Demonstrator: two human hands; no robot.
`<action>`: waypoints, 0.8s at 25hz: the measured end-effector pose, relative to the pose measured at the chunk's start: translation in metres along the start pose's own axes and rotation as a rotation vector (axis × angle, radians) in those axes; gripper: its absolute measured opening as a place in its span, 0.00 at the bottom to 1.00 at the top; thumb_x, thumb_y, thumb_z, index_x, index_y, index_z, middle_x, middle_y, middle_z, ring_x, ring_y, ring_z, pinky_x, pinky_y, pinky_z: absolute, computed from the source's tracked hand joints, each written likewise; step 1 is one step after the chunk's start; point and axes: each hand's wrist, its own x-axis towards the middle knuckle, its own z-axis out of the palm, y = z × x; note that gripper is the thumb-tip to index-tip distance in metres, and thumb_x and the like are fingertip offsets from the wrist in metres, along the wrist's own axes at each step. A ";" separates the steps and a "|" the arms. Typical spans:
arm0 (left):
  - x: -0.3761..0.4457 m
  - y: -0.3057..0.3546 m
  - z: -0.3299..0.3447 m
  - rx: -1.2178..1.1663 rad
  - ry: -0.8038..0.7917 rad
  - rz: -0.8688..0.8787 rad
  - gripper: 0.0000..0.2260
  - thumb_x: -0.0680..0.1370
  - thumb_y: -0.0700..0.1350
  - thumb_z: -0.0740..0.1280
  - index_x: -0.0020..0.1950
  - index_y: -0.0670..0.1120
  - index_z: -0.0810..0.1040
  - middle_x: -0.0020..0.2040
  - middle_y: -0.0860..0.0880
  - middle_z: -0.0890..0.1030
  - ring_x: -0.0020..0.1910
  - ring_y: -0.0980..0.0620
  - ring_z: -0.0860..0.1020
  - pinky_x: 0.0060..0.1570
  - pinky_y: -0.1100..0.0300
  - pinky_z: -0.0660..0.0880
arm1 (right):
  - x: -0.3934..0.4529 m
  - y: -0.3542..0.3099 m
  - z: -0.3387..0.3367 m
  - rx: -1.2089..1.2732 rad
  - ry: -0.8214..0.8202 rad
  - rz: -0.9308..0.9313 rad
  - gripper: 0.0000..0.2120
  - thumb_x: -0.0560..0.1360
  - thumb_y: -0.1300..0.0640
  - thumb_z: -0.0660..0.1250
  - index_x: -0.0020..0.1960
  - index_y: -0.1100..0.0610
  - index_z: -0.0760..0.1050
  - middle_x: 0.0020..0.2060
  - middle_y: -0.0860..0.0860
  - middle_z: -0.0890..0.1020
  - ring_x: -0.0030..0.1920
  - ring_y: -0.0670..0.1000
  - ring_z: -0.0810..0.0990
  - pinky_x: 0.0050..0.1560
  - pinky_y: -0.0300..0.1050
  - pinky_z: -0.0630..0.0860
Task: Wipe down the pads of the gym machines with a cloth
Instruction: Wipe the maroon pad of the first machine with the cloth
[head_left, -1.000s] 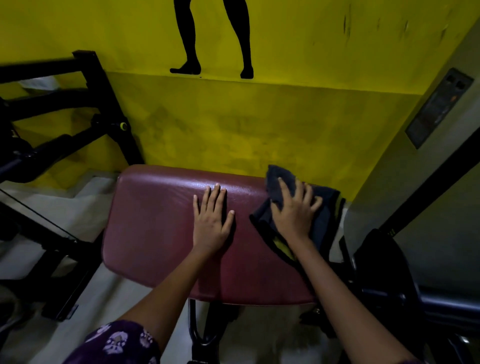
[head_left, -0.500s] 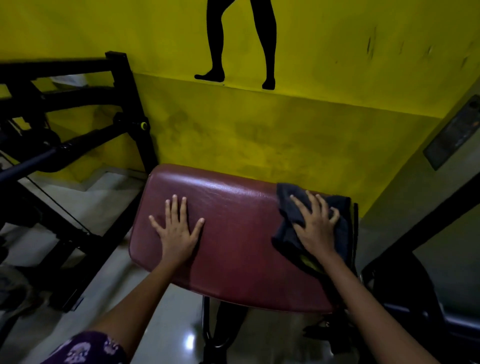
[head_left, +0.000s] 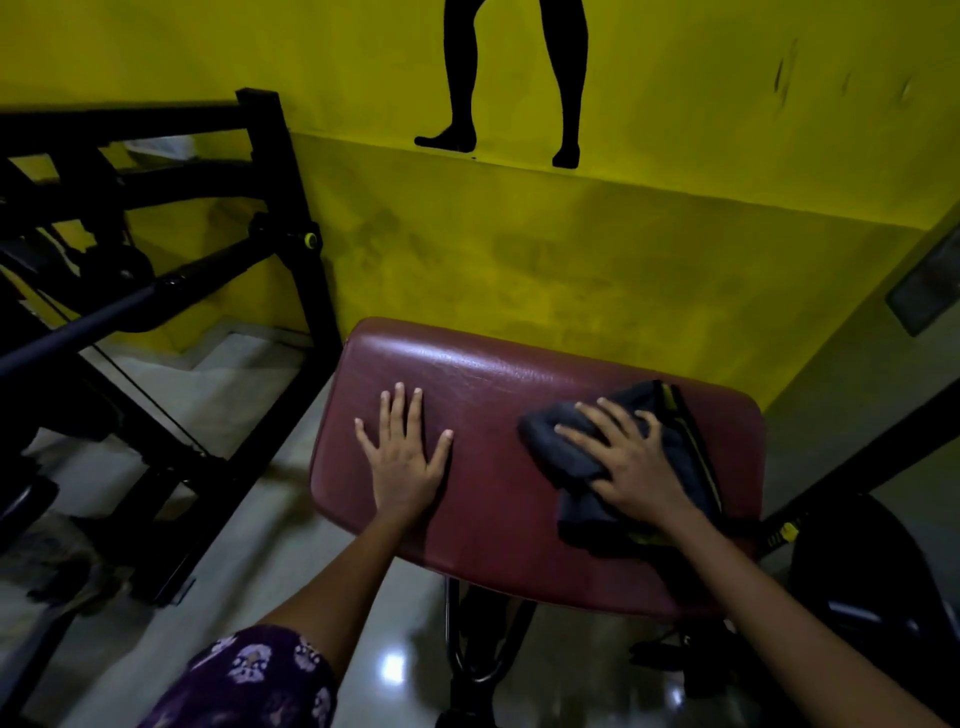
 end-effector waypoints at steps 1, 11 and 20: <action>0.001 0.000 0.000 0.004 -0.005 0.002 0.31 0.77 0.61 0.53 0.75 0.46 0.61 0.75 0.45 0.61 0.75 0.46 0.56 0.69 0.34 0.48 | 0.011 -0.001 0.001 0.009 0.010 0.162 0.28 0.68 0.45 0.56 0.68 0.45 0.65 0.66 0.55 0.73 0.66 0.56 0.64 0.57 0.65 0.65; 0.012 -0.047 -0.019 0.055 -0.022 0.178 0.29 0.75 0.61 0.56 0.73 0.48 0.63 0.74 0.44 0.63 0.73 0.46 0.57 0.64 0.34 0.58 | 0.025 -0.078 0.019 0.000 -0.039 -0.094 0.30 0.66 0.44 0.57 0.69 0.44 0.65 0.69 0.52 0.70 0.68 0.56 0.63 0.61 0.59 0.59; 0.013 -0.076 -0.020 -0.019 -0.062 0.010 0.34 0.76 0.64 0.54 0.76 0.45 0.59 0.76 0.44 0.59 0.76 0.46 0.53 0.67 0.40 0.59 | 0.102 -0.103 0.027 0.083 0.094 0.585 0.27 0.69 0.46 0.63 0.67 0.49 0.71 0.67 0.56 0.72 0.67 0.59 0.62 0.60 0.63 0.58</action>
